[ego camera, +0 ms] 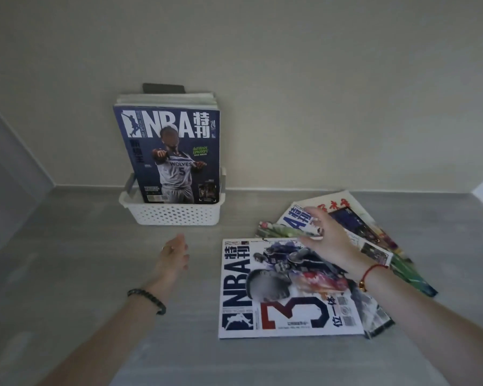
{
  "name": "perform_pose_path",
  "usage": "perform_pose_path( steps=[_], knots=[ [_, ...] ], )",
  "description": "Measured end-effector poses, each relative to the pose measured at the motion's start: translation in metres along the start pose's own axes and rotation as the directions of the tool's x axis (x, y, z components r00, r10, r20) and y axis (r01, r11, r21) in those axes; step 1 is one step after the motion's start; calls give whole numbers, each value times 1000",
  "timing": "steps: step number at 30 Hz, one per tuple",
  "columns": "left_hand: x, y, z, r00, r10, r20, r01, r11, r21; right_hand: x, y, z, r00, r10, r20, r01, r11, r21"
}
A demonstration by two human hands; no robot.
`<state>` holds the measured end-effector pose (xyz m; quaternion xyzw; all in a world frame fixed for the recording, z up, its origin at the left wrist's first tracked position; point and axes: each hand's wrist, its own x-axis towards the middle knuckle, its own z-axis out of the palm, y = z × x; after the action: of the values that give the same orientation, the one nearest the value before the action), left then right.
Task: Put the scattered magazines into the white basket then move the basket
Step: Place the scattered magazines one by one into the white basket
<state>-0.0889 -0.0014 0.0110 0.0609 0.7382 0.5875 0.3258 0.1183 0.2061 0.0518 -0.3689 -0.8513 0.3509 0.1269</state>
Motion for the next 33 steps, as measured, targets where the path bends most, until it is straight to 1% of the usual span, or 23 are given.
perform_pose_path(
  steps=[2, 4, 6, 9, 11, 13, 15, 17, 19, 21, 23, 24, 25, 26, 27, 29, 31, 32, 33],
  knots=[
    [-18, -25, 15, 998, -59, 22, 57, 995, 86, -25, 24, 2, 998, 19, 63, -16, 999, -49],
    [-36, -47, 29, 995, -94, 16, 91, 984, 152, -47, 46, 5, 991, 51, 123, -44, 997, -58],
    [-56, -63, 42, 994, -112, 5, 110, 985, 135, -68, 67, 9, 982, 58, 178, -44, 996, -81],
    [-78, -81, 56, 996, -93, 2, 91, 981, 173, -94, 89, 20, 968, -29, 249, 63, 989, -130],
    [-87, -86, 60, 994, -109, -24, 112, 979, 173, -105, 98, 31, 948, -92, 306, 152, 972, -178],
    [-91, -87, 61, 990, -126, -57, 134, 978, 159, -110, 104, 41, 937, -97, 336, 215, 917, -337],
    [-92, -87, 60, 986, -143, -82, 156, 968, 197, -109, 109, 45, 937, -80, 339, 241, 852, -465],
    [-91, -89, 57, 986, -155, -62, 166, 955, 246, -109, 109, 45, 929, -79, 361, 271, 810, -520],
    [-92, -90, 55, 988, -155, -4, 150, 949, 278, -111, 110, 44, 916, -98, 389, 319, 766, -558],
    [-92, -90, 54, 981, -190, 20, 179, 948, 265, -114, 111, 43, 901, -140, 411, 378, 720, -582],
    [-93, -88, 55, 976, -213, 38, 199, 953, 230, -118, 113, 42, 885, -191, 425, 427, 698, -575],
    [-94, -86, 57, 976, -214, 51, 201, 962, 183, -119, 113, 40, 881, -234, 412, 447, 697, -561],
    [-96, -83, 58, 975, -215, 59, 208, 972, 107, -119, 112, 38, 877, -309, 367, 470, 707, -528],
    [-96, -77, 60, 975, -216, 60, 216, 976, 10, -117, 109, 36, 872, -389, 298, 489, 728, -481],
    [-97, -71, 61, 976, -210, 65, 215, 973, -84, -114, 101, 32, 879, -427, 215, 477, 770, -423],
    [-93, -60, 62, 979, -164, 121, 186, 962, -199, -105, 83, 21, 928, -360, 98, 372, 874, -312],
    [-89, -48, 61, 977, -133, 170, 167, 964, -209, -91, 67, 14, 949, -312, -36, 299, 931, -209],
    [-87, -42, 62, 973, -140, 182, 176, 965, -197, -85, 59, 11, 954, -288, -89, 275, 952, -133],
    [-86, -38, 62, 970, -153, 188, 188, 965, -182, -80, 51, 7, 961, -255, -111, 253, 967, -24]
  ],
)
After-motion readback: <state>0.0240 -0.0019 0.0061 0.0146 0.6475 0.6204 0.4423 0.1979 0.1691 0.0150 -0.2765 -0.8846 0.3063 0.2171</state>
